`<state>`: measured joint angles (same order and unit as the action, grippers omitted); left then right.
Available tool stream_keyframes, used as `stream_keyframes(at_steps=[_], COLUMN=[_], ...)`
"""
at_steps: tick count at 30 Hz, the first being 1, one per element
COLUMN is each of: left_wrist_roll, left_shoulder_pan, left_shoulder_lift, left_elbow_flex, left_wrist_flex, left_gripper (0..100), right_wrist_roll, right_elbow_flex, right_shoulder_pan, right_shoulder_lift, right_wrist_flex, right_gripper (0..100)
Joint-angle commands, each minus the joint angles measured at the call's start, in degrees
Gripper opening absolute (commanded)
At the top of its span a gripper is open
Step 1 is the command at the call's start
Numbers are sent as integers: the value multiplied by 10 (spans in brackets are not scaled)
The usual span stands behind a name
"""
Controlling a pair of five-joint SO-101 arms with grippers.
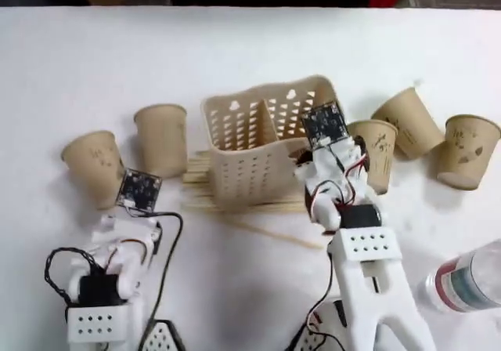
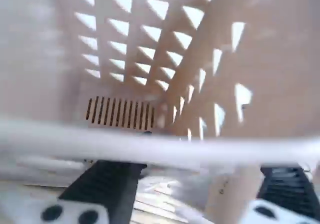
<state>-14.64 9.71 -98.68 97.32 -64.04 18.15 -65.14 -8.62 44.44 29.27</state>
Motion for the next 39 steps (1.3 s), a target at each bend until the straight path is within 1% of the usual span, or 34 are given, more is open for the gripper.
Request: stream_keyframes(at_steps=[1,8,14,18,29,33,39], left_wrist_roll=[6,6,6,6,6,6,6], left_shoulder_pan=[-6,-6,-6,-6,-6,-6,-6], left_shoulder_lift=[-4,-4,-4,-4,-4,-4,-4], left_elbow_flex=[0,0,0,0,0,0,0], left_wrist_flex=[-2,-2,-2,-2,-2,-2,-2], left_gripper=[136,136,136,136,136,136,136], right_wrist_roll=[-4,2,18,21,19,17,16], right_elbow_flex=[-2,-76,-115,-130,-133,-131,-131], right_shoulder_pan=[10,15,15,-7,11,7,11], right_shoulder_lift=[37,161,224,238,238,239,239], right_wrist_flex=[1,8,8,8,11,60,65], right_gripper=[341,341,341,341,340,340,340])
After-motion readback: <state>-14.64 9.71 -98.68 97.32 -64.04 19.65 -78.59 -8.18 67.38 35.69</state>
